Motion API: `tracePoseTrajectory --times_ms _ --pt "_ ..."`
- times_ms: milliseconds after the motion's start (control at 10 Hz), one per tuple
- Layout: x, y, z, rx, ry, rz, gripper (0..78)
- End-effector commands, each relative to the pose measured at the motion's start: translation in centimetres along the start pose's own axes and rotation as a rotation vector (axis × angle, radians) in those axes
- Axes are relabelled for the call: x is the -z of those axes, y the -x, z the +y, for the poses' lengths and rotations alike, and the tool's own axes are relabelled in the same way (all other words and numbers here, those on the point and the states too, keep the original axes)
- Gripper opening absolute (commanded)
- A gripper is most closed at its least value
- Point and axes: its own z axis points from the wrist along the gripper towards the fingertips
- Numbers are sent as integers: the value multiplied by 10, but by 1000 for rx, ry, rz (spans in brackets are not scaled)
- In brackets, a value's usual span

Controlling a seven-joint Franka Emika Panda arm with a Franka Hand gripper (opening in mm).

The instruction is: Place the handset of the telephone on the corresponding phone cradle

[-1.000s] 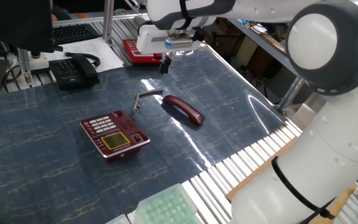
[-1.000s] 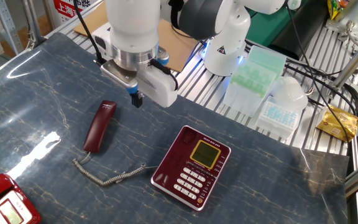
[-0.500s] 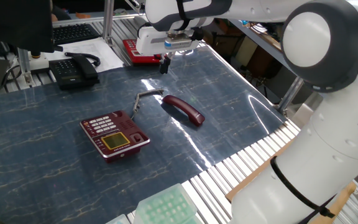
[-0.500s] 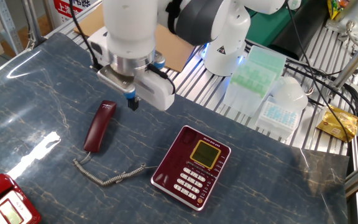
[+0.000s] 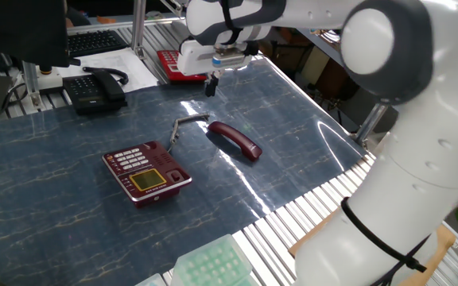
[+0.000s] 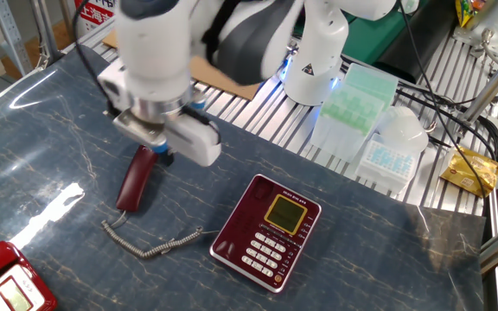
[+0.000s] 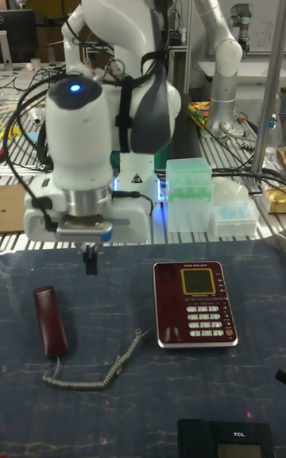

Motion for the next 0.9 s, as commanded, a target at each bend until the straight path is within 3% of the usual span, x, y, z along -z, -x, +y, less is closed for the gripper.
tracePoseTrajectory --times_ms 100,700,900 --pt "-14 8 -17 48 2 -2 0" --pt "-50 21 -33 97 7 -19 0" --pt "-54 23 -35 96 7 -23 0"
